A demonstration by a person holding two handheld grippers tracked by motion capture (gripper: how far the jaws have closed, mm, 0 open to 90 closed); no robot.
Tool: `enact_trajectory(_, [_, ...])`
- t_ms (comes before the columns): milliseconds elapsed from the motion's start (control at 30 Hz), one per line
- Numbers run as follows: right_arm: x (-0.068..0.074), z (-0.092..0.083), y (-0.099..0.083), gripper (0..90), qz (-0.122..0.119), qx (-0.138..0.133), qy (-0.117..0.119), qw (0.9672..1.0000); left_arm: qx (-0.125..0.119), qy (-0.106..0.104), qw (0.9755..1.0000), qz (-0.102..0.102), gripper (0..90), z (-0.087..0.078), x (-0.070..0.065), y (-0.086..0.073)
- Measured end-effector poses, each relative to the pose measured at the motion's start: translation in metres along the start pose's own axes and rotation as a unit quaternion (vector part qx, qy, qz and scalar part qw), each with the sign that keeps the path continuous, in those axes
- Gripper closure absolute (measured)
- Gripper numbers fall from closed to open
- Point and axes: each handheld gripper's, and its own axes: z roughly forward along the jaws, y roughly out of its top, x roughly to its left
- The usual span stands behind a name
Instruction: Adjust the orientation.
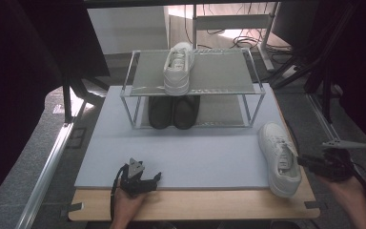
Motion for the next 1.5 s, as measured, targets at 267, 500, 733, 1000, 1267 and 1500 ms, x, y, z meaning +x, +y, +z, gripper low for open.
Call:
enact_trajectory(267, [-0.020,0.018,0.011,88.7,0.017,0.011,-0.029,0.9994,0.000,0.000,1.0000,0.000,13.3,0.000,0.000,0.000])
enact_trajectory(500, [-0.031,0.057,0.004,89.4,0.028,0.042,-0.034,0.9982,0.000,0.000,1.0000,-0.001,13.3,0.000,0.000,0.000])
enact_trajectory(733, [-0.033,0.067,-0.009,89.4,0.041,0.056,-0.029,0.9972,0.000,0.000,1.0000,0.000,13.3,0.000,0.000,0.000])
enact_trajectory(1000, [-0.025,0.067,-0.013,89.5,0.045,0.051,-0.028,0.9973,0.000,0.000,1.0000,0.000,13.3,0.000,0.000,0.000])
enact_trajectory(1267, [-0.016,0.074,-0.009,89.5,0.036,0.050,-0.017,0.9980,0.000,0.000,1.0000,0.000,13.3,0.000,0.000,0.000])
enact_trajectory(1500, [-0.010,0.081,-0.003,89.6,0.030,0.051,-0.013,0.9982,0.000,0.000,1.0000,0.000,13.3,0.000,0.000,0.000])
